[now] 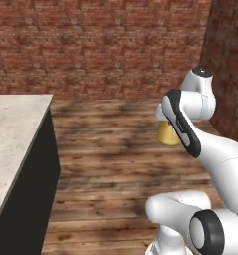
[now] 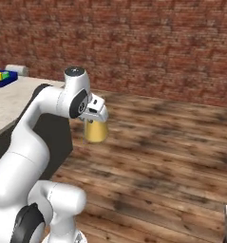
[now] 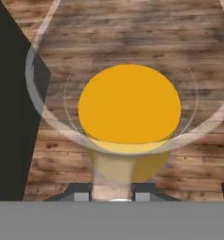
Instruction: There is a tray on the dining counter. Grab the cup, mug, and pitcher and place them on the tray. The pitcher may be placed next to the tray if it cannot fit the tray.
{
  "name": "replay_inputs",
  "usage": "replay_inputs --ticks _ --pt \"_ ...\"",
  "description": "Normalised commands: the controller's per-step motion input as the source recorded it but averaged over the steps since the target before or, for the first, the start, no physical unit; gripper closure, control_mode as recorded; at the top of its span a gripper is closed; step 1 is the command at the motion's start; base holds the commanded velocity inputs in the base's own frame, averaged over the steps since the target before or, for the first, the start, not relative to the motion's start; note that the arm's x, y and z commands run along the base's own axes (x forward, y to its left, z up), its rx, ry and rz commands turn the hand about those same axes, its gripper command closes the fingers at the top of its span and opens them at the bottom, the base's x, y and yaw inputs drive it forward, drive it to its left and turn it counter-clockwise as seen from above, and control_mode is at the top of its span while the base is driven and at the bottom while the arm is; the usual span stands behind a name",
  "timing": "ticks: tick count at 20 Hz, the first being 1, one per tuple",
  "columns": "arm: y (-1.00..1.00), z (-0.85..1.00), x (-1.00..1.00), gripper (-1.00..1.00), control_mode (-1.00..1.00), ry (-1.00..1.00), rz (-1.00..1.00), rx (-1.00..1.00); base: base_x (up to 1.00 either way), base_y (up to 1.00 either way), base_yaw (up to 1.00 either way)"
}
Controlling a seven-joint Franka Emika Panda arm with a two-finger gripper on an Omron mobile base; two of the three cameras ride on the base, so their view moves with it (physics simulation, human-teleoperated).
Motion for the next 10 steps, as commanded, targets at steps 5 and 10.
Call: replay_inputs --ticks 5,10 --pt "0.00 0.00 0.00 1.00 1.00 0.00 0.00 0.00 1.00 -0.63 0.09" --pt "0.00 0.00 0.00 1.00 1.00 0.00 0.00 0.00 1.00 -0.53 0.11"
